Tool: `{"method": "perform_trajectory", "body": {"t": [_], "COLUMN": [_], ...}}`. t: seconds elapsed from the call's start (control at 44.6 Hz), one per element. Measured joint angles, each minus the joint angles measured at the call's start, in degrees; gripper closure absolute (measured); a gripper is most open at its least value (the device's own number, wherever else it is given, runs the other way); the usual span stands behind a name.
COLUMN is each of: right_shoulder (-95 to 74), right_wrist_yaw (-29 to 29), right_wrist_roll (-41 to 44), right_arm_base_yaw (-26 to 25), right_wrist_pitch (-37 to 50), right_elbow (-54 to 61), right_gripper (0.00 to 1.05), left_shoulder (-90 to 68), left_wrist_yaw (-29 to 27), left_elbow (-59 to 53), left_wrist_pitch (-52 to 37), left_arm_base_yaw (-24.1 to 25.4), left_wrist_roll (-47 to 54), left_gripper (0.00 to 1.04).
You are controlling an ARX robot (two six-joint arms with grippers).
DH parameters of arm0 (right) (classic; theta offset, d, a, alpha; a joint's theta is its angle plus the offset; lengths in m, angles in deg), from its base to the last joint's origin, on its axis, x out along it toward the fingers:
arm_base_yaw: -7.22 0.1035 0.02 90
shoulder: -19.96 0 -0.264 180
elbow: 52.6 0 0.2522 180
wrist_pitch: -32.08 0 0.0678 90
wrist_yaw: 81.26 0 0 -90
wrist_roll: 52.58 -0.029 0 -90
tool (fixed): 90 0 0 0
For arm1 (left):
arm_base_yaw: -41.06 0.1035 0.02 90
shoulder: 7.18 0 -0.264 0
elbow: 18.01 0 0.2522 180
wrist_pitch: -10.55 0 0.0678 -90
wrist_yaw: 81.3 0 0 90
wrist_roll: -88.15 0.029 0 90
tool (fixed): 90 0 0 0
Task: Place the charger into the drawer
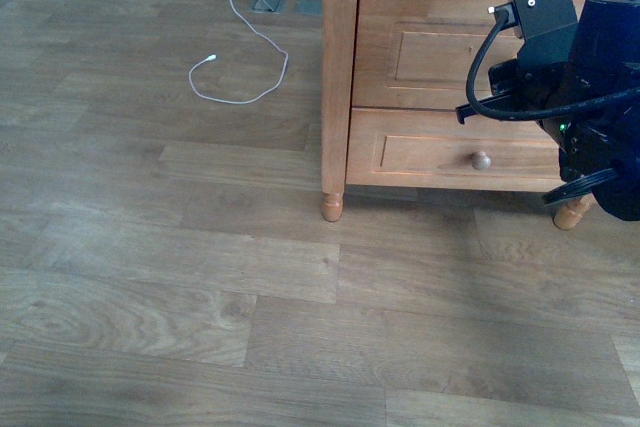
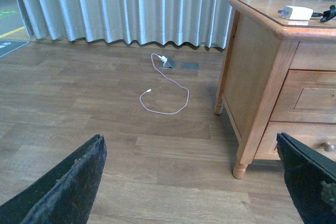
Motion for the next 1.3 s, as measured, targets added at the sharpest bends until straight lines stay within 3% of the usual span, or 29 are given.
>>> {"method": "perform_trajectory", "body": {"t": [0.381, 0.627, 0.807, 1.053, 1.3], "right_shoulder": [9.6, 18.49, 21.57, 31.93, 54.05], "right_wrist_yaw": [-4.7, -11.58, -14.01, -13.77, -18.49], "right_wrist_roll": [-5.31, -6.49, -6.27, -6.64, -7.26], "right_arm_base_yaw": [-0.57, -3.74, -5.05, -8.0, -14.88], "right_wrist_pitch": [3.5, 13.33, 15.72, 12.68, -4.59], "right_elbow": [17.99, 39.95, 46.66, 50.84, 52.28], "right_gripper": [0.82, 0.82, 0.82, 0.46, 0.09], "left_shoulder": [0.0, 0.0, 0.0, 0.0, 0.0], "left_wrist_yaw": [0.02, 0.02, 0.02, 0.0, 0.0], "left_elbow": [0.0, 0.0, 0.0, 0.0, 0.0], "left_wrist_pitch": [0.0, 0.0, 0.0, 0.0, 0.0], "left_arm_base_yaw": [0.0, 0.0, 0.0, 0.0, 0.0], "left_wrist_roll": [0.0, 0.0, 0.0, 0.0, -0.02], "left_gripper": [0.06, 0.06, 0.06, 0.06, 0.06]}}
